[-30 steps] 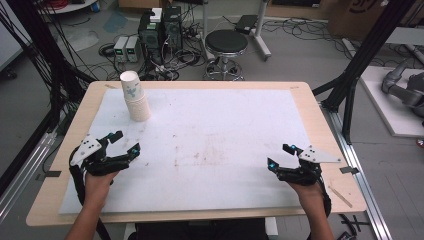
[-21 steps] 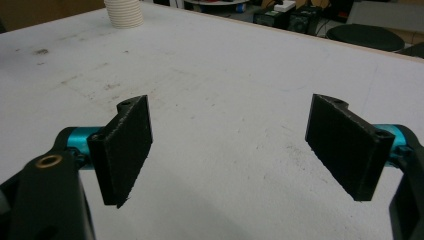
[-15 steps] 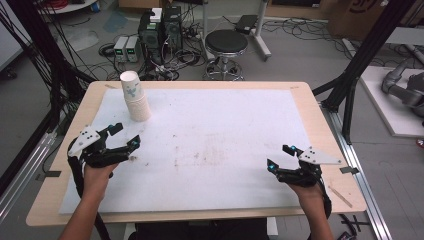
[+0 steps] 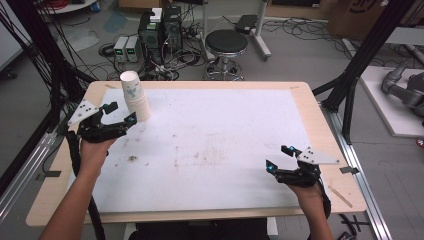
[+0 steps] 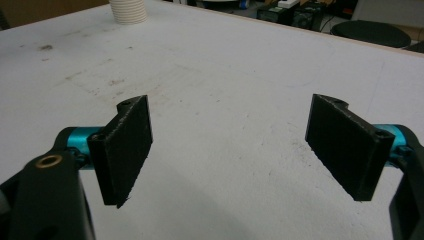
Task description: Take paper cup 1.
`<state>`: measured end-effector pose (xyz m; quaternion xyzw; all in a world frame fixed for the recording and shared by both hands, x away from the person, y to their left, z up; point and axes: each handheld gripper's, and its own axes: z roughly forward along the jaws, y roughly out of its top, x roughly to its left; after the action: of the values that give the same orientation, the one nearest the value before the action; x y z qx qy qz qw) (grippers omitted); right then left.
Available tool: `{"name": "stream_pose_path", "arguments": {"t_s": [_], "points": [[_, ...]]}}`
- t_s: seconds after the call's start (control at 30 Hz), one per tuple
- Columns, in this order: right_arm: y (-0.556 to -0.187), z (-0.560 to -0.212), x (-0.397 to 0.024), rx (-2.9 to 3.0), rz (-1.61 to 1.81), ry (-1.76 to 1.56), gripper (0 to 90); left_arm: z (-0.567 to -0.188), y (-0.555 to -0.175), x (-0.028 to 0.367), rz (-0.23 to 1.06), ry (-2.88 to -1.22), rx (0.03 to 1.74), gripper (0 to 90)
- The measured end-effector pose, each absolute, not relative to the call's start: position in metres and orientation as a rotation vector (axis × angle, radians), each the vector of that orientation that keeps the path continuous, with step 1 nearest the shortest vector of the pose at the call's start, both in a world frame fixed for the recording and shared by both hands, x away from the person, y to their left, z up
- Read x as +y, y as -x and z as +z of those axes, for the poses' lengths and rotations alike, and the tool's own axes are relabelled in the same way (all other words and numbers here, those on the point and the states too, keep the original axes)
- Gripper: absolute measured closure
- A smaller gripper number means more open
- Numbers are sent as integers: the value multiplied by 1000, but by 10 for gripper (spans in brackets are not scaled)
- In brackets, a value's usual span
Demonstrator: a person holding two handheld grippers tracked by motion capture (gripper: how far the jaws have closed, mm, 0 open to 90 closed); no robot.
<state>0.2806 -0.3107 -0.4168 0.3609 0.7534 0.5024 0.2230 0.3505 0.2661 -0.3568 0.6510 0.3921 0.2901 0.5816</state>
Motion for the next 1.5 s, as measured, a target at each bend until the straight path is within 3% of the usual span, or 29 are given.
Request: {"name": "stream_pose_path", "arguments": {"t_s": [0.83,1.5], "points": [[-283,-418,-312,2089,1403,-998,193,-317,-435,272,733,-1561,1086,165],[-282,-419,-312,2094,1402,-1001,193,-338,-478,270,694,-1606,1178,169]]}}
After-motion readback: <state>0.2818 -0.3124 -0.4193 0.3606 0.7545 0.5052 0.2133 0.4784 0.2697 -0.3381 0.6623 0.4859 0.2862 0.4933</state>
